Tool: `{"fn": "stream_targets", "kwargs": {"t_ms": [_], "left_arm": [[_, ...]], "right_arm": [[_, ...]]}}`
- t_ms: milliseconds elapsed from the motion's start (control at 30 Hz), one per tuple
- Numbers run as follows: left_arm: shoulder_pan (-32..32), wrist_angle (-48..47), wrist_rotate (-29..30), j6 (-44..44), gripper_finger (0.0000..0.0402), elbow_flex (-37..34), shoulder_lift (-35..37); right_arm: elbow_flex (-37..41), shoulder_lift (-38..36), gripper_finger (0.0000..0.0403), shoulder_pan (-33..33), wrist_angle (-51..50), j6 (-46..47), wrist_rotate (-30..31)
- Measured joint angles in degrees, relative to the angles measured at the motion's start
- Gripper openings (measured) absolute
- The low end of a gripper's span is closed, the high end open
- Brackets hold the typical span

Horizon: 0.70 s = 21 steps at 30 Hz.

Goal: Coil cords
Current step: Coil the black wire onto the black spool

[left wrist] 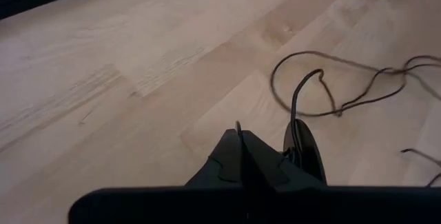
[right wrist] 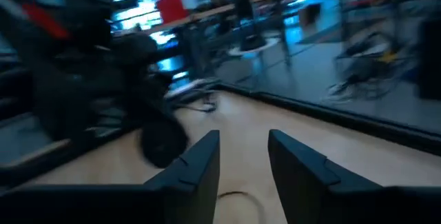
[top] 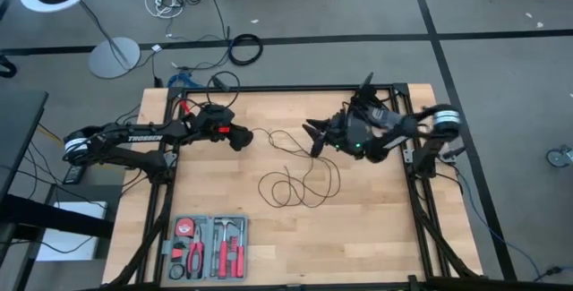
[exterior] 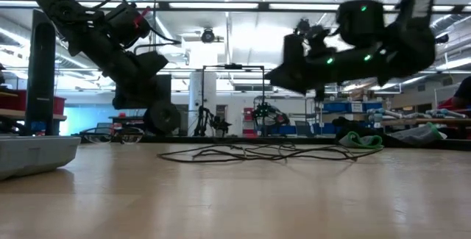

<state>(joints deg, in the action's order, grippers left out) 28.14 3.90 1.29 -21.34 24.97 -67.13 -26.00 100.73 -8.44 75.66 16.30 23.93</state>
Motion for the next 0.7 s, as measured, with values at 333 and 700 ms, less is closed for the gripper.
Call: {"fn": "stream_targets", "kwargs": {"t_ms": [333, 700], "left_arm": [[-0.02, 2.30, -0.55, 0.00, 0.0000, 0.00, 0.04], [-0.02, 5.84, -2.64, 1.25, 0.0000, 0.00, 0.15]], "right_arm": [[-25.59, 21.73, 0.0126, 0.23, -2.95, -2.84, -3.67], [-31.32, 20.66, 0.0125, 0.17, -28.29, -6.94, -4.29]]}}
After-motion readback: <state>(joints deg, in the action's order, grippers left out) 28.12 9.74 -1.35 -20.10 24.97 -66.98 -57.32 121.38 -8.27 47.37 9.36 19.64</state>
